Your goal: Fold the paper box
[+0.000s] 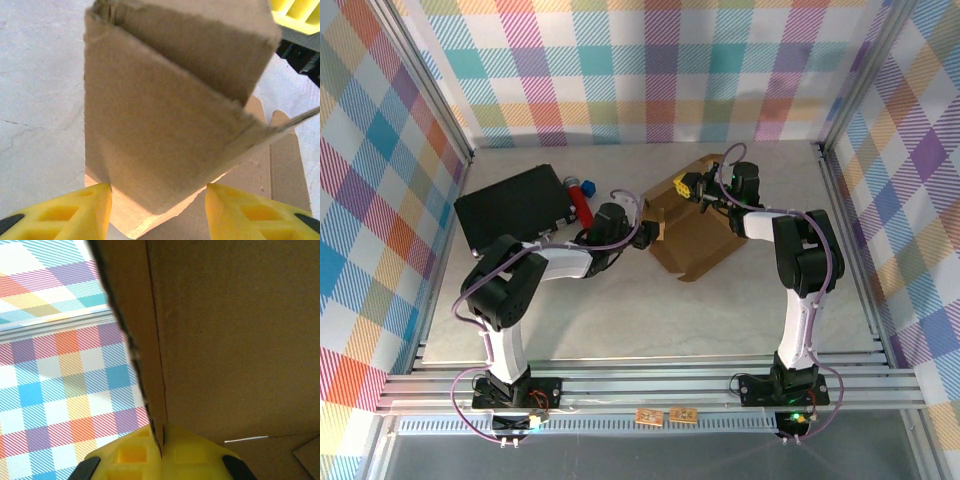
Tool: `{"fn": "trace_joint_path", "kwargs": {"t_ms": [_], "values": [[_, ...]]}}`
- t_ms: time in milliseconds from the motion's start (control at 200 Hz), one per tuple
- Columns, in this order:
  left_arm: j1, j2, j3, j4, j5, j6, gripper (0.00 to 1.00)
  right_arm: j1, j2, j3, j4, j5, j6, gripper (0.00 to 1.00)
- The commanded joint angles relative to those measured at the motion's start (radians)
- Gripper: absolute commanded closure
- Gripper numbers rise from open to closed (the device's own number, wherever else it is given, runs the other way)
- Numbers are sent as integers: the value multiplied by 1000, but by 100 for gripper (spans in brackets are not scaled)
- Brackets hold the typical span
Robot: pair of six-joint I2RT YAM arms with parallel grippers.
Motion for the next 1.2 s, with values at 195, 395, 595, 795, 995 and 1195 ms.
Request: {"fn": "trace_joint_path", "kwargs": {"t_ms": [195,395,595,795,995,1195], "values": [[-21,64,-35,200,-86,45,46,-1,10,36,13,-20,21,100],[-41,89,-13,214,-163,62,48,-1,9,32,8,-19,22,100],[-62,128,9,250,-268,71,51,1,8,38,-5,-14,27,100],[-74,162,29,302,-328,73,47,0,5,43,-25,-7,29,100],[-73,190,50,341,-393,72,48,2,8,43,-41,-5,22,100],[-74,223,75,374,-446,67,55,2,23,41,-40,-2,15,100]]}}
